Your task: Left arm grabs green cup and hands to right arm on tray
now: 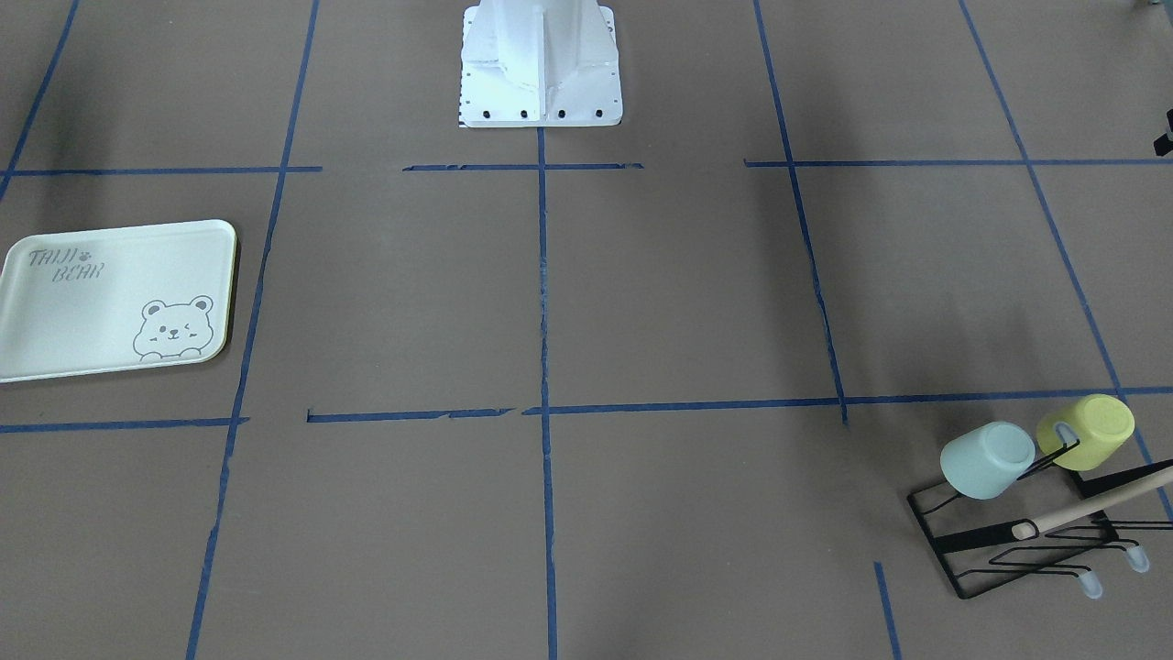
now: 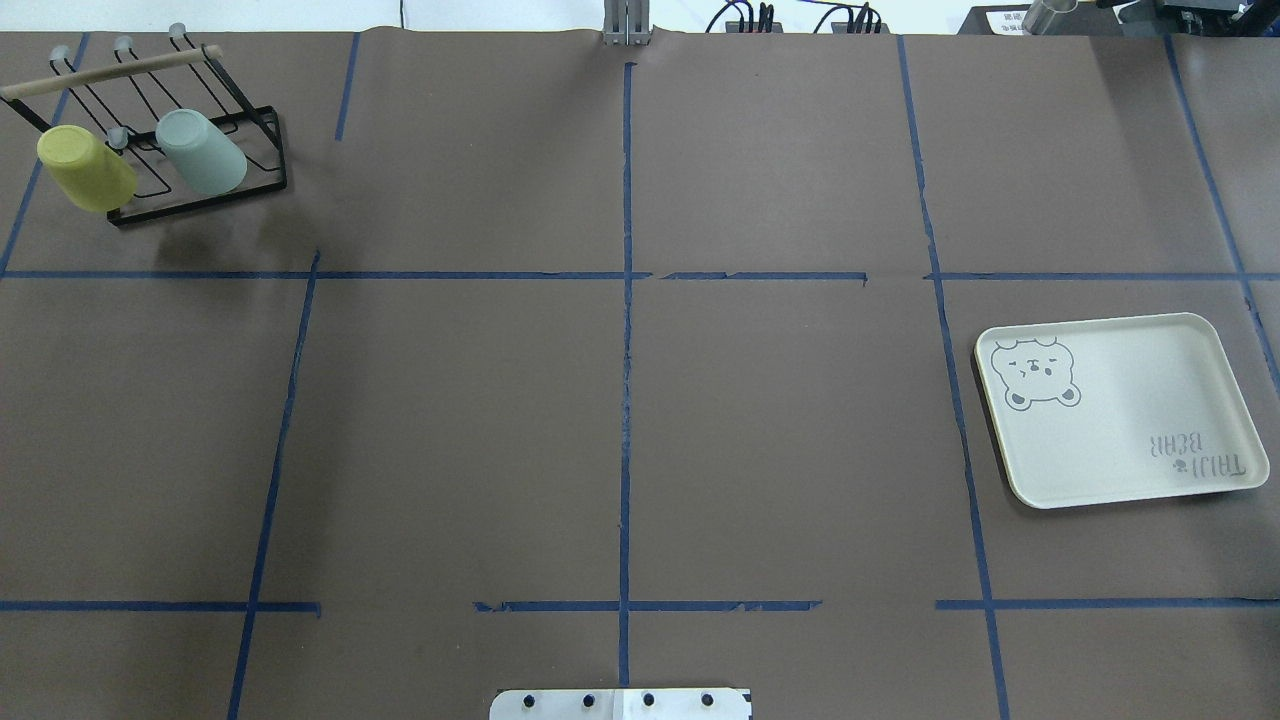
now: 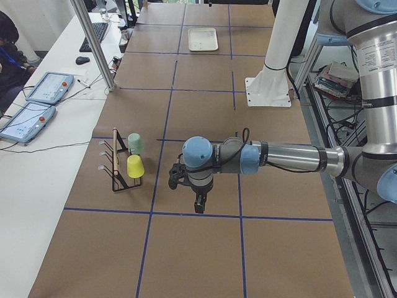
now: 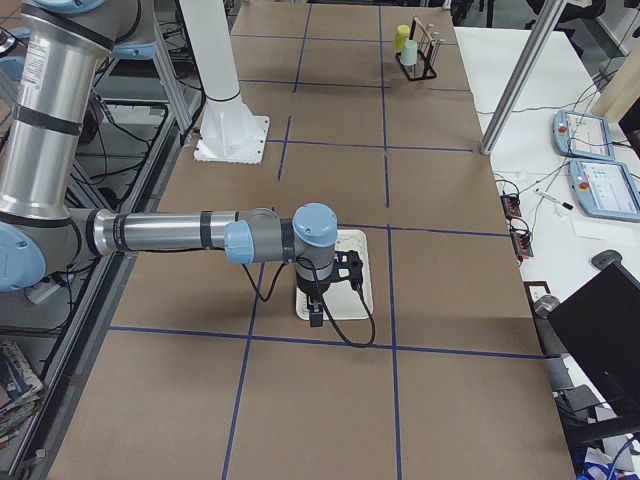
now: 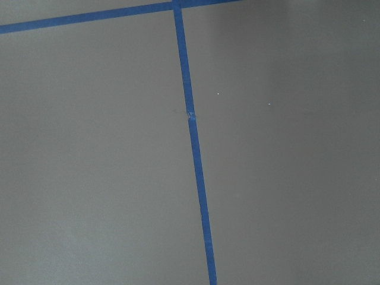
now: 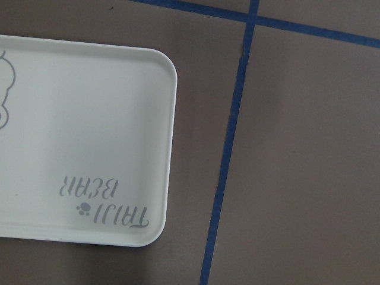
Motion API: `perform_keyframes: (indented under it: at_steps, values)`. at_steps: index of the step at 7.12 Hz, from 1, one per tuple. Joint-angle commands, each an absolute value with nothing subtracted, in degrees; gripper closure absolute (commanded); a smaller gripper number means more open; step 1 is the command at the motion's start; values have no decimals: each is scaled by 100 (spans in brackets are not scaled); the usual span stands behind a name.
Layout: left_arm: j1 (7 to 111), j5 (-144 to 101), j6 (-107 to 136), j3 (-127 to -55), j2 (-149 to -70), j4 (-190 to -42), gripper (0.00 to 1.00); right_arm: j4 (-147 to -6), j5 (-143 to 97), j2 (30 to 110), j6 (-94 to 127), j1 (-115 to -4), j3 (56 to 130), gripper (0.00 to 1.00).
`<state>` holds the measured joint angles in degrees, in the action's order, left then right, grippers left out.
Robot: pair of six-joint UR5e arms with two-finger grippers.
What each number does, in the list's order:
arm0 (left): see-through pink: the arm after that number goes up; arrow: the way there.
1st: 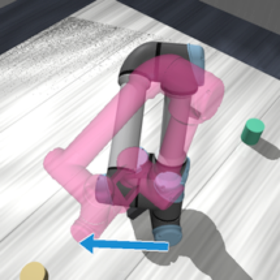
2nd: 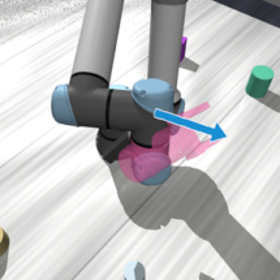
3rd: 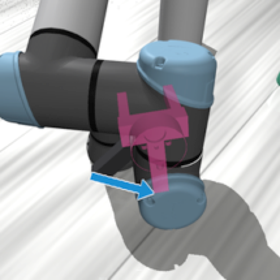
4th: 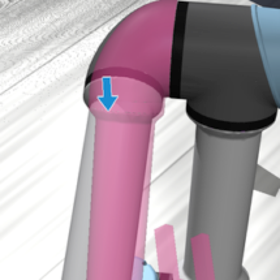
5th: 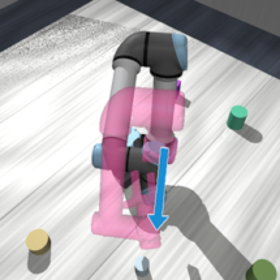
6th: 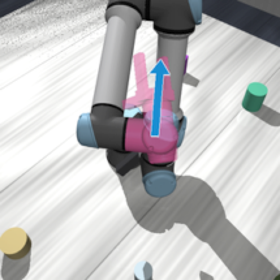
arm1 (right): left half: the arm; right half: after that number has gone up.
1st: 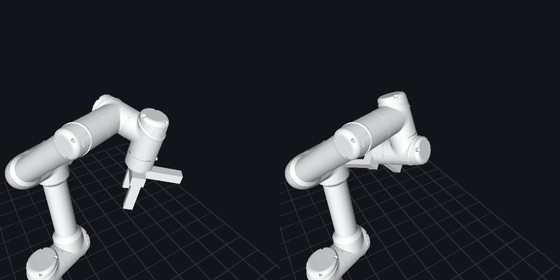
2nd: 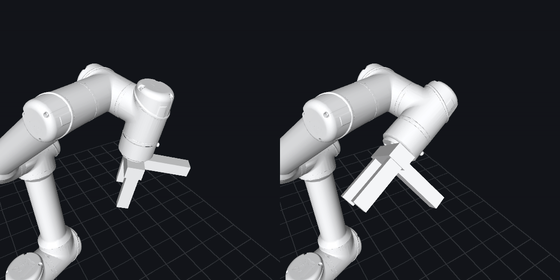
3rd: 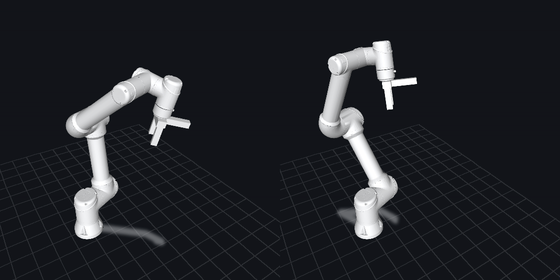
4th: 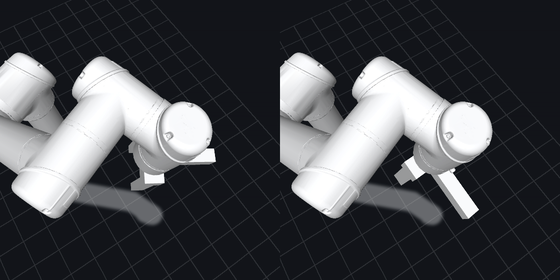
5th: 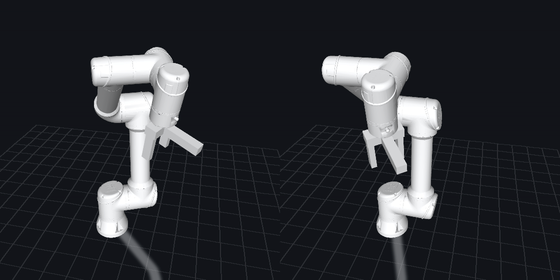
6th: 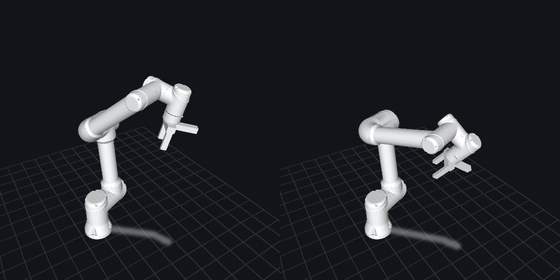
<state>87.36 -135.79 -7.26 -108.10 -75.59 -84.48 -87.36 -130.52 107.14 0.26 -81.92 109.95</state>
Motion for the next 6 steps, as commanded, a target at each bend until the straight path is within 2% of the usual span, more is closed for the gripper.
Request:
perform_keyframes:
  at_steps: [1, 4, 6]
  values:
    - [8736, -13579, -729, -10811, -7559, -8446, 0, -8728, -13052, 10714, 26, -8191, 11004, 0]
    - [8728, -13596, -677, -10828, -7663, -8516, 0, -8736, -13052, 10714, 35, -8191, 11100, 0]
    - [8728, -13605, -668, -10811, -8346, -8683, 0, -8728, -13052, 10705, 44, -8191, 11127, 0]
